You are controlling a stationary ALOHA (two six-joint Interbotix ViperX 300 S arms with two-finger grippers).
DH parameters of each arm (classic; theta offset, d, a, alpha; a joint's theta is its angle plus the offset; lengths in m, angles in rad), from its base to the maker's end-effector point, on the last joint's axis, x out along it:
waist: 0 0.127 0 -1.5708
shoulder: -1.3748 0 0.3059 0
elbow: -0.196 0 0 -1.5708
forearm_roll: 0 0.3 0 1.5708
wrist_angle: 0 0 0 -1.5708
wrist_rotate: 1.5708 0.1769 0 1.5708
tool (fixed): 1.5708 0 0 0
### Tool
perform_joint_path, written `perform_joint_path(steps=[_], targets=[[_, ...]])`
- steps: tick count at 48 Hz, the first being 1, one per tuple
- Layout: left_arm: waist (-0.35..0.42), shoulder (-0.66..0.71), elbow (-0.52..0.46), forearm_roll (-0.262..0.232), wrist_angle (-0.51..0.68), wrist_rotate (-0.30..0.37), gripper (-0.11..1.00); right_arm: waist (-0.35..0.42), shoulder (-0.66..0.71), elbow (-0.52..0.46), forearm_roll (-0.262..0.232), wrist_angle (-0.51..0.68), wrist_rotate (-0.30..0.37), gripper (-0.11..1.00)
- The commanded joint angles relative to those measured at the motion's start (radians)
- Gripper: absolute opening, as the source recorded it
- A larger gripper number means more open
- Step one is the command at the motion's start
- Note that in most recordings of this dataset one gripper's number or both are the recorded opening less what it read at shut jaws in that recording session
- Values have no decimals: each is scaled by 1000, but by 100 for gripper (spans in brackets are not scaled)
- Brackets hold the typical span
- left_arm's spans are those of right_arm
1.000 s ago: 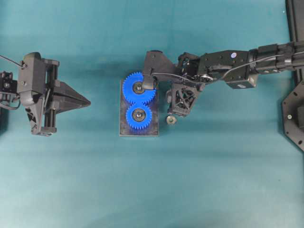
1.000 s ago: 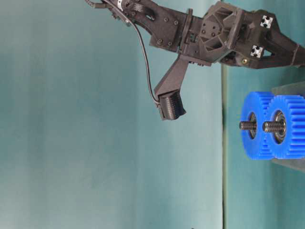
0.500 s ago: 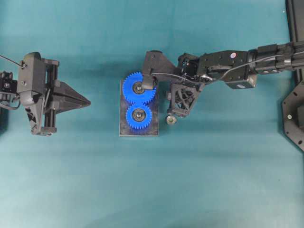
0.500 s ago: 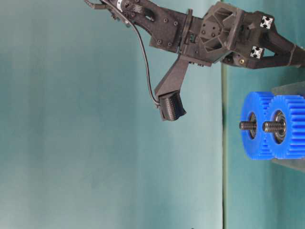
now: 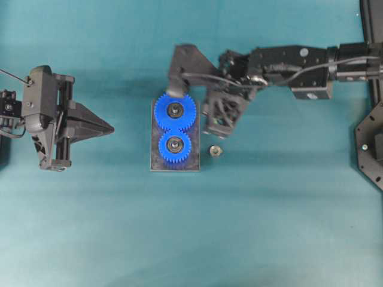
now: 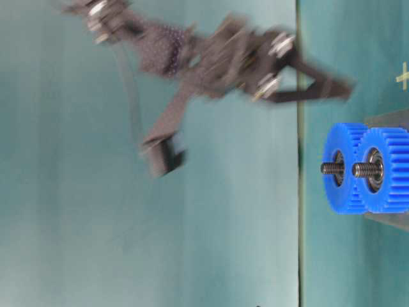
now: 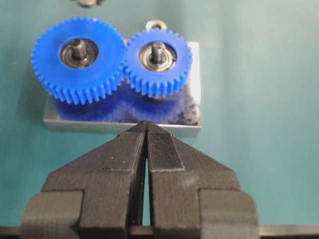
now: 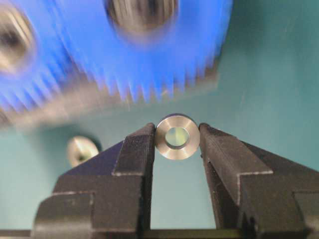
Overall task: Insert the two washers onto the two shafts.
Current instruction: 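Carry the washer to the upper blue gear's shaft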
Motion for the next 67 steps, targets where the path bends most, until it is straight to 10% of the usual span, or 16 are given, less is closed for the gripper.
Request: perform_joint_path(steps=[1,67], targets=[[-3,-3,-18,3,-9,-2,0,9,-9,-63,-2,3,-8,32],[-3,-2,-14,3,-8,-2,0,34,137,-236,-15,117,-32,32]])
